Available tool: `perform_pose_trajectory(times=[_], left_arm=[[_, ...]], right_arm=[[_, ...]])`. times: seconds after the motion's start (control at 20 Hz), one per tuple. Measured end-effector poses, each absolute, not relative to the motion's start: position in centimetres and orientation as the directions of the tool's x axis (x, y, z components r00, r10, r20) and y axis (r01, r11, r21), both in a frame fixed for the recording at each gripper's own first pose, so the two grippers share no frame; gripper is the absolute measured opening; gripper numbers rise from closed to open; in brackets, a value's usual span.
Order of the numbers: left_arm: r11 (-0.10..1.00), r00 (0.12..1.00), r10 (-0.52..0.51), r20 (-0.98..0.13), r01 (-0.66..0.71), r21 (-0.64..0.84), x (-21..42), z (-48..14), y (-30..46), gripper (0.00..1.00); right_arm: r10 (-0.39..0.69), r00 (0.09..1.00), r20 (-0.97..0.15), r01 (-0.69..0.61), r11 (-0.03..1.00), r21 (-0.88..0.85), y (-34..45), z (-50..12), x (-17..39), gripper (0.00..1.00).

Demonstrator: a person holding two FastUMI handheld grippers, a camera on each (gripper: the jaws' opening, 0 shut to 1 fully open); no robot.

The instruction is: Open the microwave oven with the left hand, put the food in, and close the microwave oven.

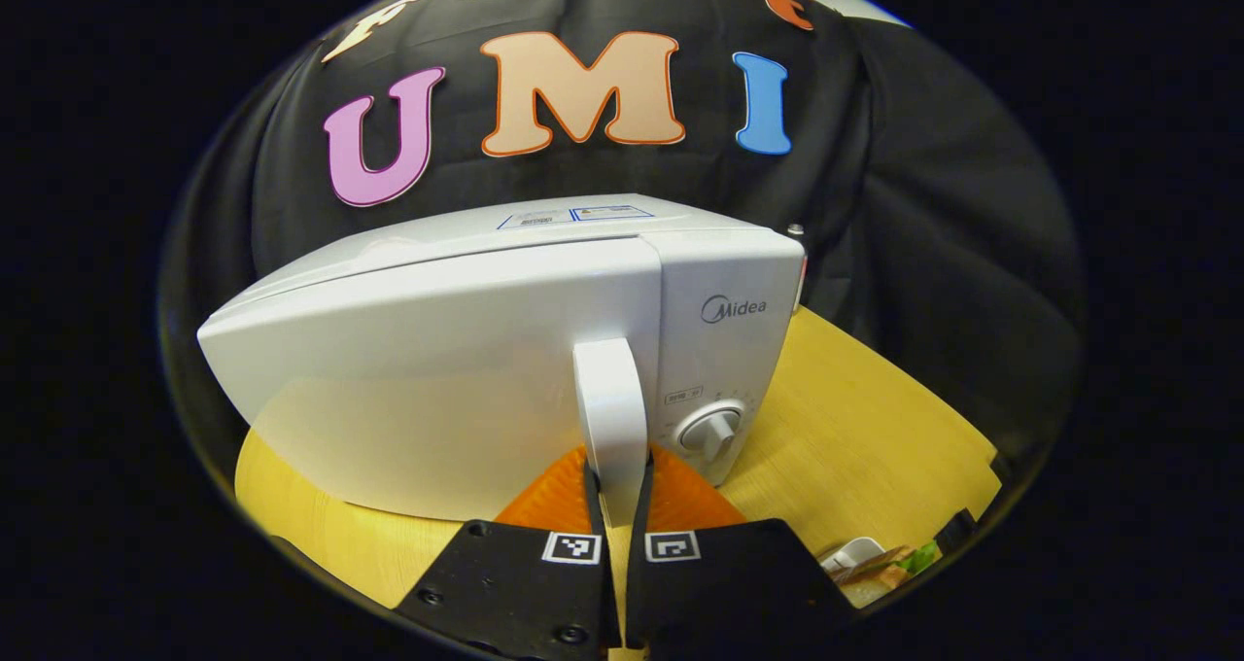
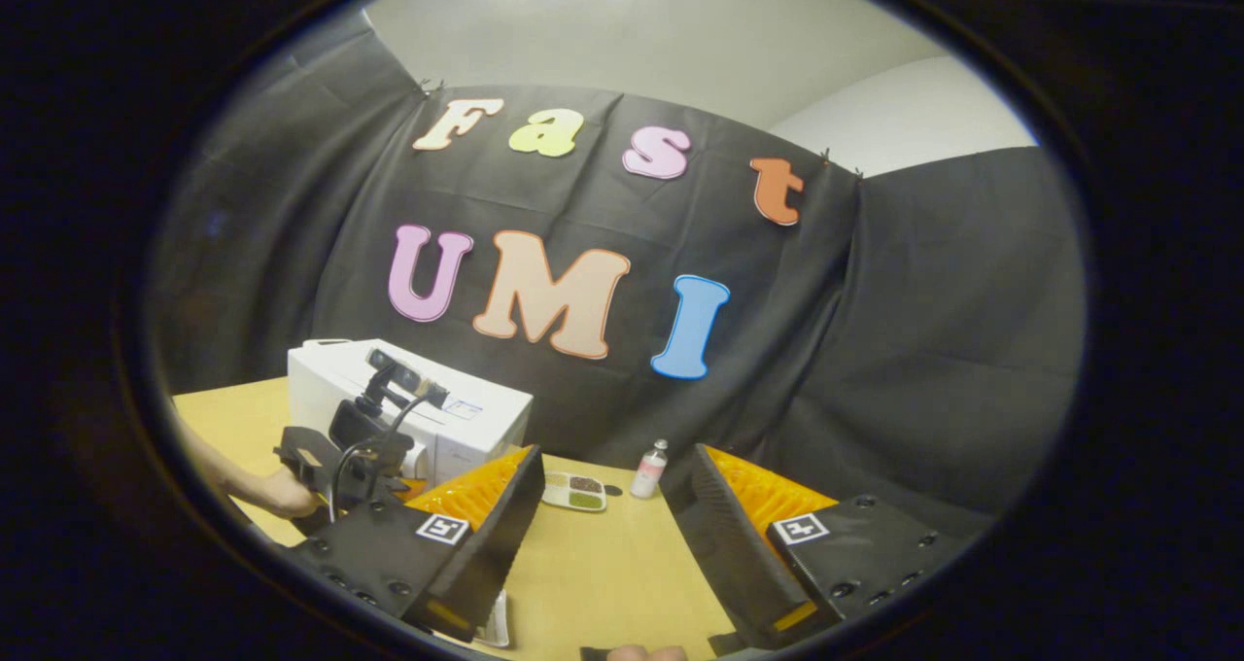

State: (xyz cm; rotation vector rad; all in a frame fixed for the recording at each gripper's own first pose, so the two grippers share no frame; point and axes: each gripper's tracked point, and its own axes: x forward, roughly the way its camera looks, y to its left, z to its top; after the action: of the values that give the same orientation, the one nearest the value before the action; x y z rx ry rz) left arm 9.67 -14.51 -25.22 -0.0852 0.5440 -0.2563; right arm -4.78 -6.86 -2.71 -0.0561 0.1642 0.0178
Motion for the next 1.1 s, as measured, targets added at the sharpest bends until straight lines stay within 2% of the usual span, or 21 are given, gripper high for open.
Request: perform_pose_trajectory(times=[0.1,0.15,0.3,0.5,0.65,0.9,1.1], left_arm=[[0.954,0.803,-0.29,-0.521,0.201,-0.221,7.3,-25.4,-14.4,0.02],[0.947,0.819,-0.311,-0.482,0.223,-0.232,6.5,-24.9,-14.3,0.02],[0.933,0.802,-0.36,-0.477,0.301,-0.198,0.8,-24.4,-12.5,0.02],[0.916,0.776,-0.381,-0.503,0.242,-0.321,-4.9,-24.4,-9.3,0.03],[0.935,0.775,-0.345,-0.53,0.234,-0.265,-7.7,-24.6,-6.8,0.02],[0.951,0.775,-0.278,-0.568,0.138,-0.277,-11.7,-25.0,-2.4,0.03],[0.97,0.781,-0.16,-0.603,0.011,-0.243,-14.9,-25.5,3.7,0.02]], right_arm=[[0.016,0.987,-0.158,-0.026,0.998,-0.059,-6.9,-2.5,-4.7,0.97],[0.014,0.988,-0.154,-0.025,0.997,-0.069,-7.1,-2.6,-4.6,0.97],[0.011,0.985,-0.173,-0.022,0.998,-0.061,-7.2,-3.3,-4.4,0.97],[0.038,0.981,-0.19,-0.05,0.997,-0.059,-5.8,-3.9,-3.8,0.97],[0.08,0.976,-0.203,-0.095,0.993,-0.066,-3.8,-4.5,-3.4,0.97],[0.141,0.969,-0.204,-0.151,0.988,-0.033,-0.3,-4.1,-3.6,0.97],[0.168,0.959,-0.229,-0.175,0.984,-0.012,1.9,-4.4,-4.6,0.97]])
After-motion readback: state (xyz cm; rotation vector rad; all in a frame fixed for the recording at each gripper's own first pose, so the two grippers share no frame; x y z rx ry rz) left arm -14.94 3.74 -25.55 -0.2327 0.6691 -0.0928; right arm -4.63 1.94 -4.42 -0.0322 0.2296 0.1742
